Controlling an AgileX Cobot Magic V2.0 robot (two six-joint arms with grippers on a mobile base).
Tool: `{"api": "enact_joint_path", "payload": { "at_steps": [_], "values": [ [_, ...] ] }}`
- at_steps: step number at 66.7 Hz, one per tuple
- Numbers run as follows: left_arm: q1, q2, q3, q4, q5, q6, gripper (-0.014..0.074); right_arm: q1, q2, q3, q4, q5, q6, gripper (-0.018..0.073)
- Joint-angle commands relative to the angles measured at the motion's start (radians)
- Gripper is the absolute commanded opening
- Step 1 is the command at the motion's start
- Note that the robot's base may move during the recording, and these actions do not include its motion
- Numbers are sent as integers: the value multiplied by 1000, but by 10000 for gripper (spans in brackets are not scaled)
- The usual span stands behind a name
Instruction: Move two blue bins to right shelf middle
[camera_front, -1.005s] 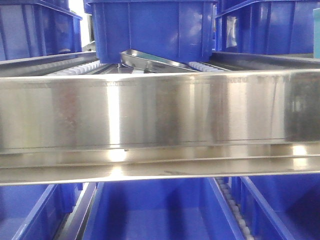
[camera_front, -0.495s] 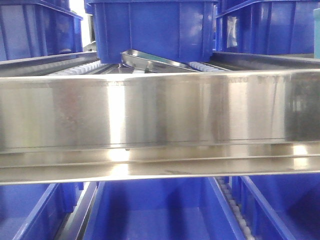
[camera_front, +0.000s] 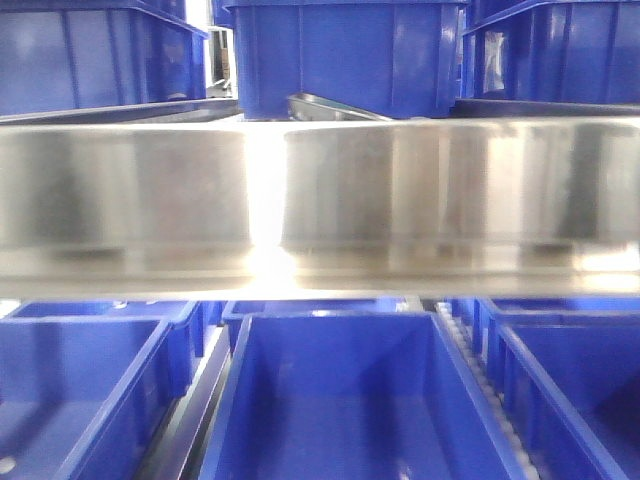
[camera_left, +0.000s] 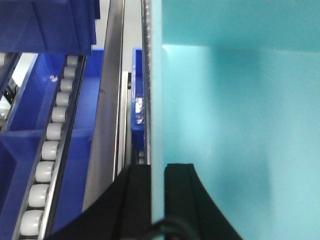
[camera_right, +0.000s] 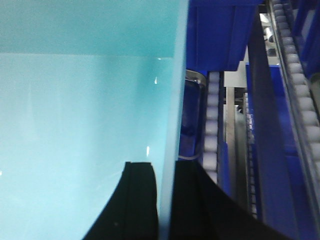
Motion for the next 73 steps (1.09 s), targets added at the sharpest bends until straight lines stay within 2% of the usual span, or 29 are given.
{"api": "enact_joint_path", "payload": {
  "at_steps": [1, 30, 73],
  "values": [
    [-1, 6, -10, 22, -107, 5, -111, -3, -16, -10, -9, -45, -7, -154],
    [-1, 12, -10, 26, -276, 5, -111, -3, -16, -10, -9, -45, -7, -154],
    [-1, 12, -10, 26, -280, 5, -111, -3, -16, -10, -9, -45, -7, -154]
  ]
}}
